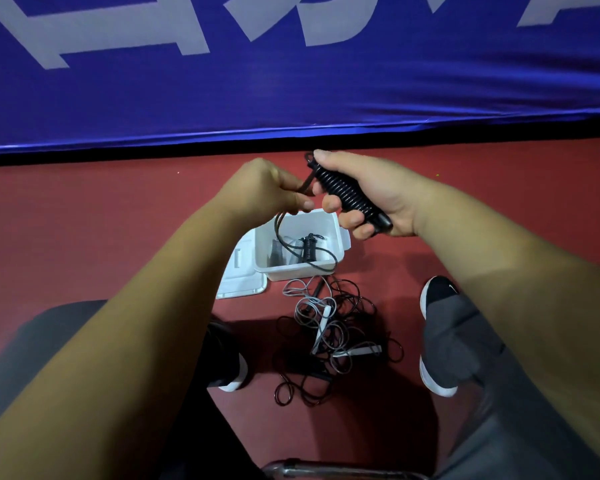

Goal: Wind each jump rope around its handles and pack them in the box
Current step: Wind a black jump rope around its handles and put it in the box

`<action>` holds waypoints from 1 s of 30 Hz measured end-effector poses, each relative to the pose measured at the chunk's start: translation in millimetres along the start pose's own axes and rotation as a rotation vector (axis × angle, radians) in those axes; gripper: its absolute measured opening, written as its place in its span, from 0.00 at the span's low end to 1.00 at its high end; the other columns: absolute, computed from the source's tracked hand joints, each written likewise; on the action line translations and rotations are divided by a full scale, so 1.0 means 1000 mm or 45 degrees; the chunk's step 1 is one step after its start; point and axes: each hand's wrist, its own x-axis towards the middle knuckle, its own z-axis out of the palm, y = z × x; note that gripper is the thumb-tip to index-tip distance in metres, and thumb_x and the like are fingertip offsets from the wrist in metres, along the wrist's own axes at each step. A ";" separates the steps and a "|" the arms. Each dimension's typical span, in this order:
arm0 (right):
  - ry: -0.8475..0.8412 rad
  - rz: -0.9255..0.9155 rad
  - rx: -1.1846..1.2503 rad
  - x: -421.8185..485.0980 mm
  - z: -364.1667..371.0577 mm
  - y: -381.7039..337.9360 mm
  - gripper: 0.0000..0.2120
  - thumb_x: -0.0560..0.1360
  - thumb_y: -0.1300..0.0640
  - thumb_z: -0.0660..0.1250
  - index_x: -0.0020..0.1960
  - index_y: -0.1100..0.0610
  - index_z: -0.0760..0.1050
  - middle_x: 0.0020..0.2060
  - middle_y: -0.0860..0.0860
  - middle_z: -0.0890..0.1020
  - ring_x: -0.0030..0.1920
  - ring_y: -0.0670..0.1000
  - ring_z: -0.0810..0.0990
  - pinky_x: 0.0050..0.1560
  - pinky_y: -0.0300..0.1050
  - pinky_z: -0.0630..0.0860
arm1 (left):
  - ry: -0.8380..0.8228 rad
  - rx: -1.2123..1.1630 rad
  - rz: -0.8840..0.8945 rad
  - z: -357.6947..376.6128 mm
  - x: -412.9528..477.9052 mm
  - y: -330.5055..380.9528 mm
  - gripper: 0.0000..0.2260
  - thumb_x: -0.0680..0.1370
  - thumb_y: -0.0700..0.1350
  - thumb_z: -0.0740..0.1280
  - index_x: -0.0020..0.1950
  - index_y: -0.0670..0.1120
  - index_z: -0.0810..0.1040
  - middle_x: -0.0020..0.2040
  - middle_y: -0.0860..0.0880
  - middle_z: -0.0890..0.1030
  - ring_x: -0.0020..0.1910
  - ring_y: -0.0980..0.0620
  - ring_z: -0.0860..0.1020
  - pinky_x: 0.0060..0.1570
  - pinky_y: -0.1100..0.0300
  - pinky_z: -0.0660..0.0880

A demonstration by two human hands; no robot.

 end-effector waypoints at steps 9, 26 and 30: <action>-0.331 0.185 -0.051 -0.006 0.009 0.015 0.24 0.82 0.36 0.60 0.55 0.57 0.78 0.32 0.49 0.70 0.22 0.44 0.62 0.23 0.35 0.56 | -0.013 0.301 0.034 0.005 0.001 0.000 0.20 0.73 0.33 0.72 0.27 0.55 0.80 0.25 0.55 0.77 0.27 0.57 0.71 0.35 0.61 0.70; -0.203 0.298 -0.415 0.002 0.019 0.020 0.16 0.83 0.41 0.68 0.61 0.52 0.73 0.40 0.56 0.84 0.26 0.49 0.68 0.25 0.35 0.64 | 0.190 0.070 0.340 0.002 -0.008 0.028 0.08 0.71 0.38 0.80 0.47 0.48 0.89 0.41 0.55 0.87 0.43 0.61 0.85 0.52 0.64 0.79; -0.093 0.192 -0.478 0.006 0.013 0.020 0.13 0.82 0.41 0.70 0.60 0.48 0.77 0.35 0.51 0.80 0.28 0.50 0.72 0.29 0.37 0.67 | 0.299 0.233 0.473 -0.001 -0.005 0.029 0.10 0.71 0.36 0.77 0.46 0.51 0.89 0.43 0.57 0.86 0.44 0.62 0.83 0.50 0.64 0.78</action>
